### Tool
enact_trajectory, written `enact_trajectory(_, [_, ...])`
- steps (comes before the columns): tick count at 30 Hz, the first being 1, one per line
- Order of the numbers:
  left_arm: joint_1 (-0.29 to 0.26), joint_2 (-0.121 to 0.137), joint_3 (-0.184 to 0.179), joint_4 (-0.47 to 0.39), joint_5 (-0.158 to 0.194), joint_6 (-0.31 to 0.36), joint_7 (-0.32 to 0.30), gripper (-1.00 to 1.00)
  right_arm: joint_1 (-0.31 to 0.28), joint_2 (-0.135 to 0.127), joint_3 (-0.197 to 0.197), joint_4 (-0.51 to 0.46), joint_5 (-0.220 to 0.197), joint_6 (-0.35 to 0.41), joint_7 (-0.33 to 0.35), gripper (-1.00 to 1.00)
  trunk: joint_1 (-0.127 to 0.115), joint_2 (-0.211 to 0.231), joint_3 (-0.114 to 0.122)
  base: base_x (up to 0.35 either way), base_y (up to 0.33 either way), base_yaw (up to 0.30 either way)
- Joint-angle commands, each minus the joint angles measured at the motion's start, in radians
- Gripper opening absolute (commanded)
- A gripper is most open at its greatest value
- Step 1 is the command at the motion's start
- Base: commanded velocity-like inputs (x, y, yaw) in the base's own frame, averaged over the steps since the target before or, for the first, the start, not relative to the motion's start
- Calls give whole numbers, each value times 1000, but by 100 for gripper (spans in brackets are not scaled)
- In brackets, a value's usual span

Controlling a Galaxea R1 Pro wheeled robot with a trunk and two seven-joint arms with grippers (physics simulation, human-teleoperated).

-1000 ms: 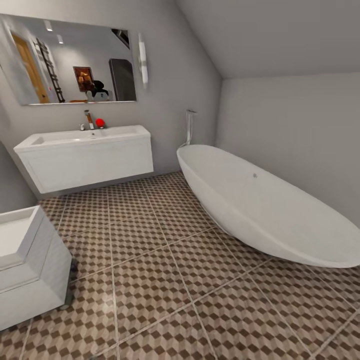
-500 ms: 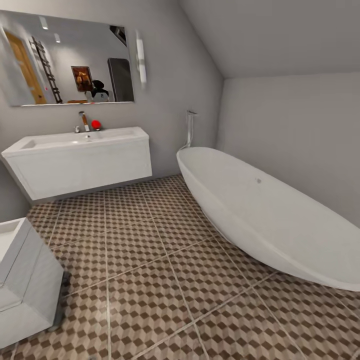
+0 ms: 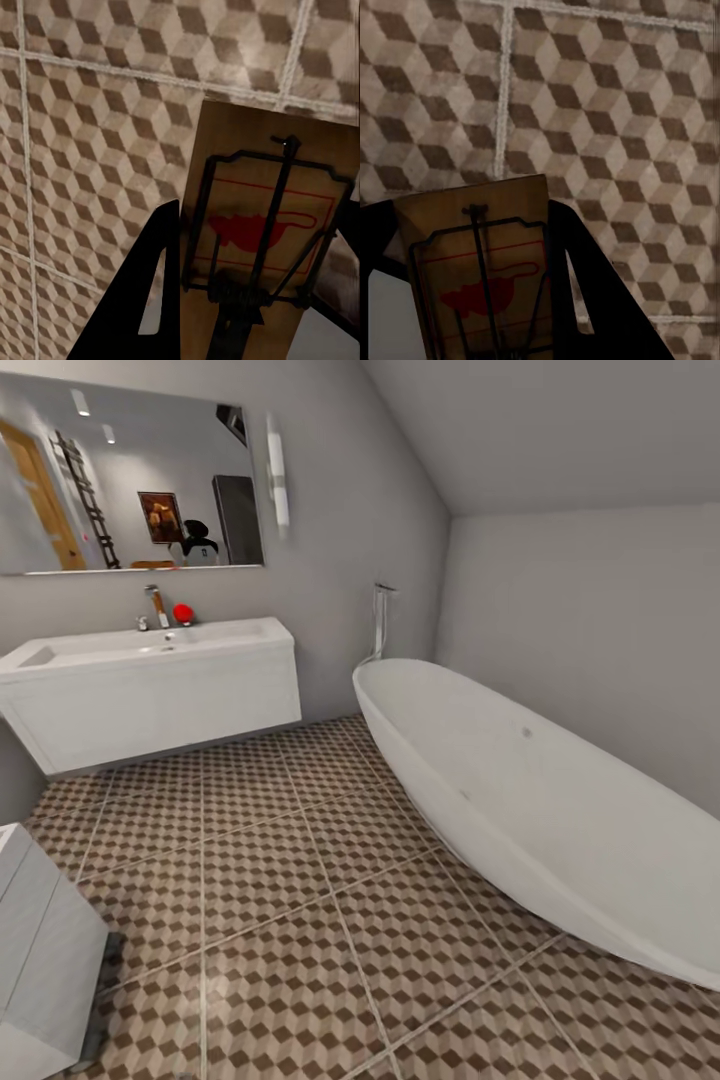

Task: Take the four mousetraps from the cabinet in the bathroom and place them on the bathroom floor. Make sure all four end up on the same floor surface, and ensure that at least two of them are either under or directly next to the same bathroom sink.

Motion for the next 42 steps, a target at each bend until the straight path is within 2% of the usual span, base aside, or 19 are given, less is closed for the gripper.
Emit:
enact_trajectory(1, [-1, 0, -8, 0, 0, 8, 7, -100, 0, 0, 8, 1, -11, -3, -1, -100, 0, 0, -1, 276, 0, 0])
enact_trajectory(7, [-1, -1, -8, 0, 0, 8, 3, -100, 0, 0, 8, 1, -11, -3, -1, -100, 0, 0, -1, 311, 0, 0])
enact_trajectory(12, [-1, 1, -8, 1, 0, 8, -38, -100, 0, 1, 8, 2, -11, -3, -1, -100, 0, 0, -1, 335, 0, 0])
enact_trajectory(18, [-1, 2, -8, 1, 0, 8, -46, -100, 0, 2, 8, 2, -8, -3, -1, -100, 0, 0, -1, 284, 0, 23])
enact_trajectory(42, [-1, 2, -8, 1, 0, 8, -47, -100, 0, -3, 5, 3, -14, -6, -3, -100, 0, 0, -20, 9, 0, 226])
